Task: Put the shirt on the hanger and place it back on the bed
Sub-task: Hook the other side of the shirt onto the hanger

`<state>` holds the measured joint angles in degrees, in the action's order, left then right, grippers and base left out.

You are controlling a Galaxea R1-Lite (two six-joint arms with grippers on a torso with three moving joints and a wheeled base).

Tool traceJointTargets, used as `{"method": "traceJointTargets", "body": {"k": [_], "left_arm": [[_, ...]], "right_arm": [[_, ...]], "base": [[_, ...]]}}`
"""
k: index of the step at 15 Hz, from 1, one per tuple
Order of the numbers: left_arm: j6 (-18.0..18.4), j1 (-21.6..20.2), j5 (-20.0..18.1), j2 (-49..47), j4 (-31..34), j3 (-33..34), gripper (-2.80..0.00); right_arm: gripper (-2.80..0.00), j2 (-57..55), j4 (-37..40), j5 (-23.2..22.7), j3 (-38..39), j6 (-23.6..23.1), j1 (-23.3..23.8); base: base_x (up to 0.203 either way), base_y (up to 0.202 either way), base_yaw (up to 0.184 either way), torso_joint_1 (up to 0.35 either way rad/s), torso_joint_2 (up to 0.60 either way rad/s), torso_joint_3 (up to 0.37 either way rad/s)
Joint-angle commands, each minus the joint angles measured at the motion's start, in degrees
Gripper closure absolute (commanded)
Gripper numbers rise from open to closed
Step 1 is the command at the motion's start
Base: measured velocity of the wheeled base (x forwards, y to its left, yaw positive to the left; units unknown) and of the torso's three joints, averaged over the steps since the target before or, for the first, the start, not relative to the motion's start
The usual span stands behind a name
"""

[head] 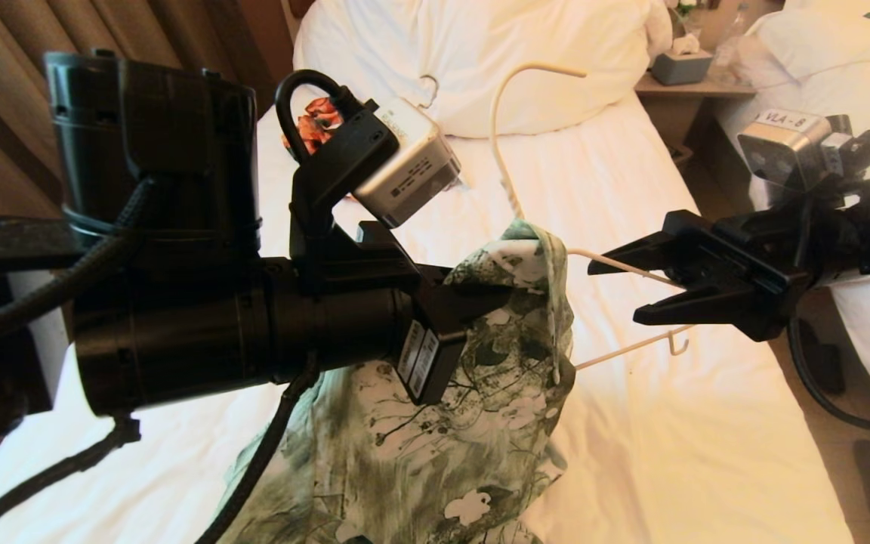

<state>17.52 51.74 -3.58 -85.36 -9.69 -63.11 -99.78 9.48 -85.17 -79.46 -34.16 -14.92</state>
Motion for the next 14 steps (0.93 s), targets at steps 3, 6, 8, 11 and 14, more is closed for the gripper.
{"method": "traceJointTargets", "body": {"k": [3, 6, 8, 11, 14], "left_arm": [[-1.0, -0.9, -0.1, 0.2, 0.0, 0.3, 0.0], [-1.6, -0.9, -0.1, 0.2, -0.1, 0.5, 0.0], [-1.6, -0.9, -0.1, 0.3, -0.1, 0.4, 0.0], [-1.7, -1.8, -0.1, 0.9, -0.3, 1.5, 0.0], [-1.8, -2.5, -0.1, 1.9, -0.5, 1.4, 0.0]], "right_arm": [[-2.8, 3.7, 4.7, -0.4, -0.5, 6.1, 5.8], [-2.8, 4.8, 5.7, -0.5, 0.4, 9.8, 11.7], [-2.8, 5.3, 6.5, -0.7, 0.7, 14.2, 15.1], [-2.8, 7.8, 6.7, -0.5, 3.6, 16.8, 18.9], [-2.8, 9.1, 10.6, 4.1, 5.3, 17.5, 19.9]], "base": [[0.0, 0.0, 0.0, 0.0, 0.0, 0.0], [0.0, 0.0, 0.0, 0.0, 0.0, 0.0], [0.0, 0.0, 0.0, 0.0, 0.0, 0.0], [0.0, 0.0, 0.0, 0.0, 0.0, 0.0], [0.0, 0.0, 0.0, 0.0, 0.0, 0.0]]}}
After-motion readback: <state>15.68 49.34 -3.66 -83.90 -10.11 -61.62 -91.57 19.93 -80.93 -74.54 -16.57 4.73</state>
